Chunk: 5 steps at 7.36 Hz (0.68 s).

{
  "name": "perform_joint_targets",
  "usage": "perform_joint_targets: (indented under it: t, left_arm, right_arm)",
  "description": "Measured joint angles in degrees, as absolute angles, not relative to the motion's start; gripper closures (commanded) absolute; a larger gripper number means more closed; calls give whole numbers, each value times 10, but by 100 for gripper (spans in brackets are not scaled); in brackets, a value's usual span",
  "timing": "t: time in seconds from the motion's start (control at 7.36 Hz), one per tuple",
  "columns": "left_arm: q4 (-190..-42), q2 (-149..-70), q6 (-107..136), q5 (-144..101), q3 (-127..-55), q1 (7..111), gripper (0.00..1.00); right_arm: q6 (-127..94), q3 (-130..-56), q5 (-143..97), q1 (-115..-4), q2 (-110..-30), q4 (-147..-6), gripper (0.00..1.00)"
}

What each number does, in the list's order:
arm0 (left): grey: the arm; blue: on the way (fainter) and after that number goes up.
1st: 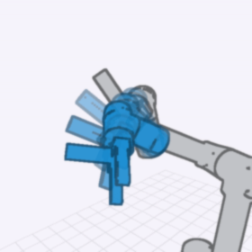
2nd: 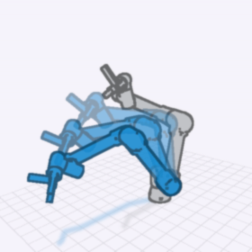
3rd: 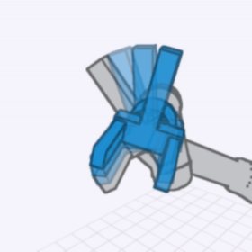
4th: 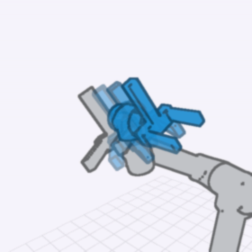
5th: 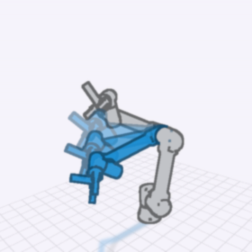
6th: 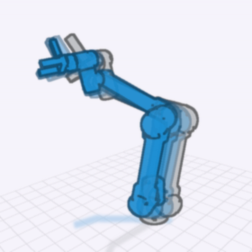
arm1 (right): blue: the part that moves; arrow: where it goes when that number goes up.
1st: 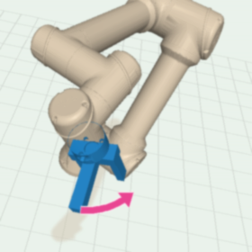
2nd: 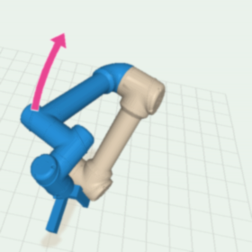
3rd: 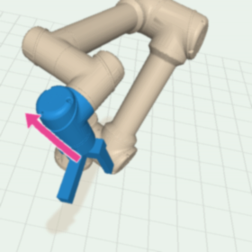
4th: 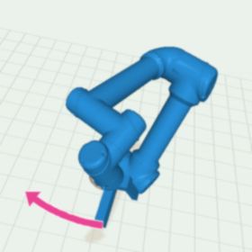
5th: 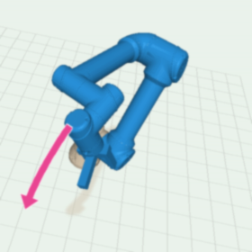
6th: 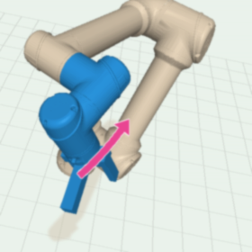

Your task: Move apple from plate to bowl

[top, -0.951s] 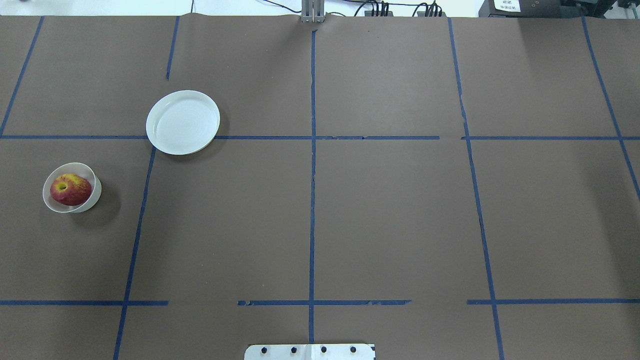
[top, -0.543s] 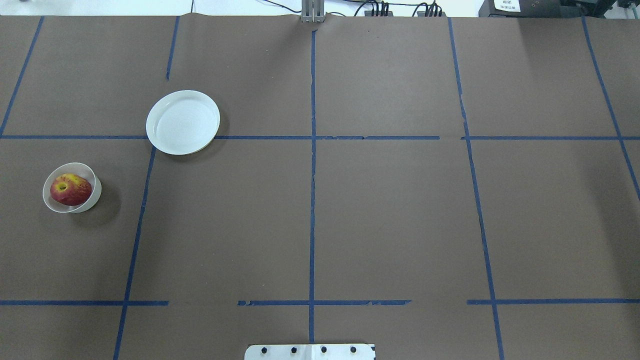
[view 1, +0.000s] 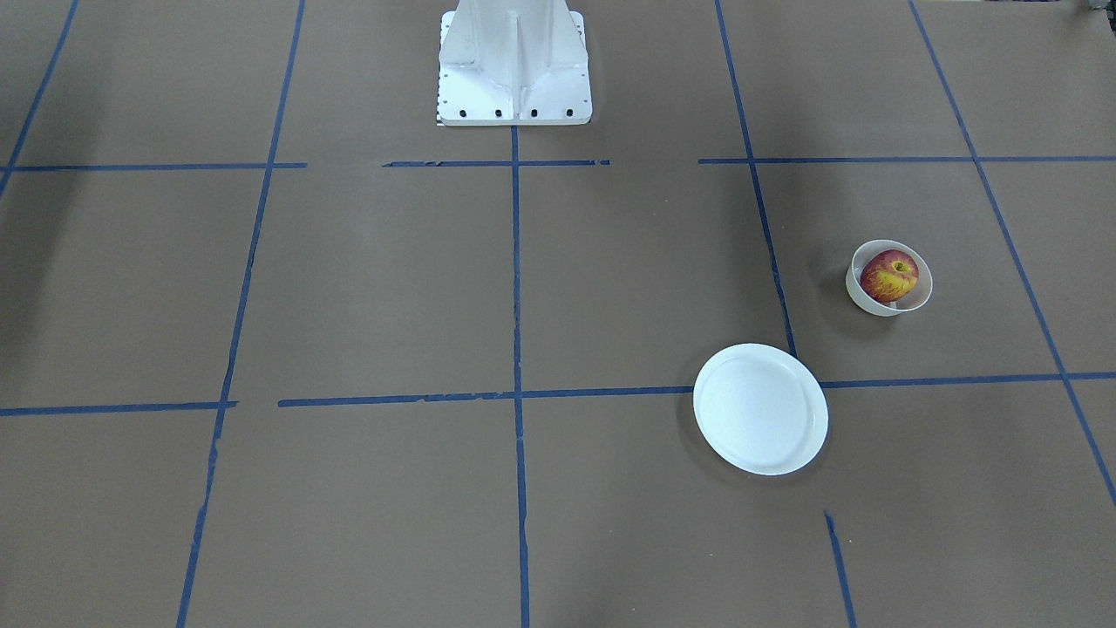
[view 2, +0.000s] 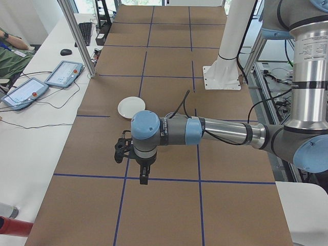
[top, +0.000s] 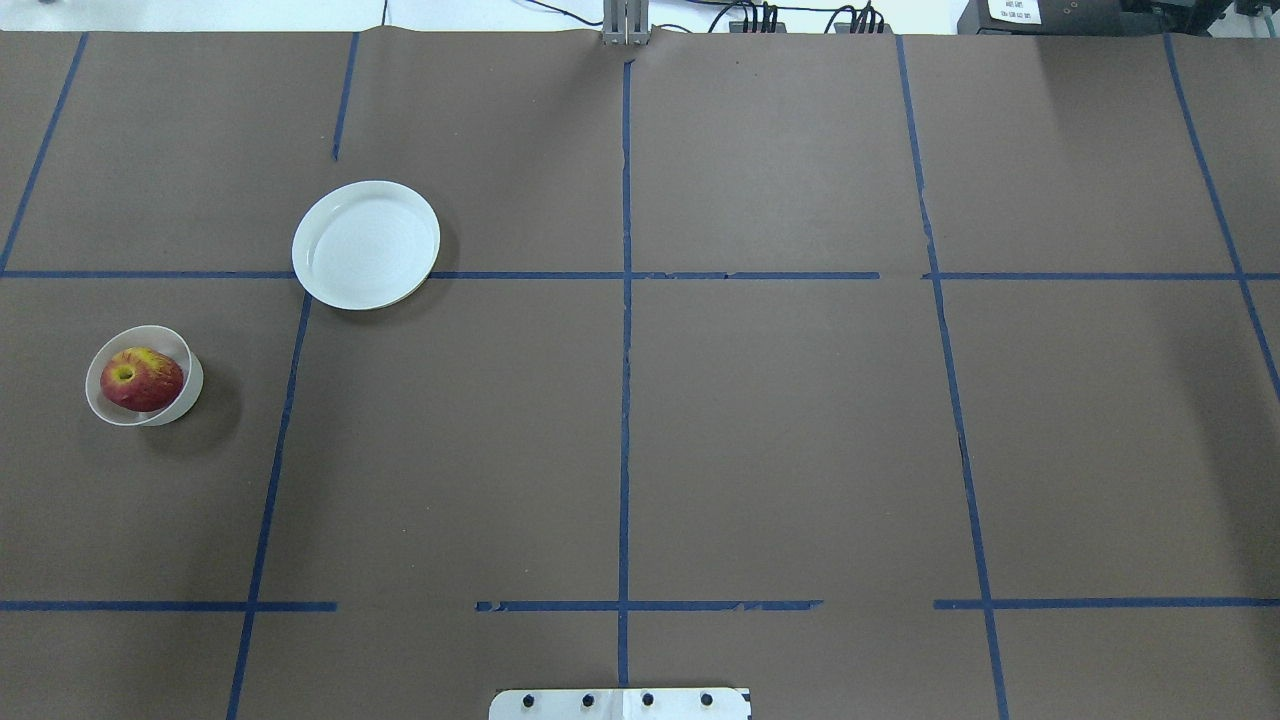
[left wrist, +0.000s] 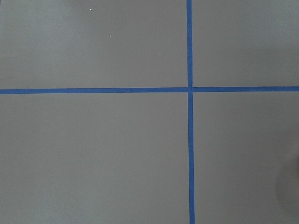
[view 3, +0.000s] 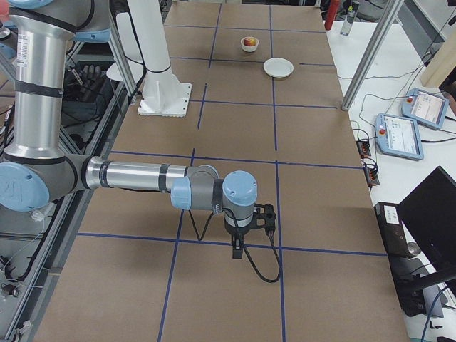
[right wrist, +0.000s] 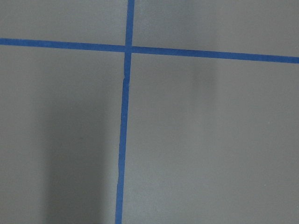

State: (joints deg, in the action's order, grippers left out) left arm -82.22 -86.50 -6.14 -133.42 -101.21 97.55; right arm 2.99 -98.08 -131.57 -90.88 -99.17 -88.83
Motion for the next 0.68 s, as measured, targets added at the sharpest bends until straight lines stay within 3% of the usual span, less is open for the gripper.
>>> perform_joint_targets:
  t: [0.68]
  left_arm:
    - [-823, -865, -62, -1335, -1005, 976, 0]
  right_arm:
    - [30, -981, -1316, -909, -992, -888, 0]
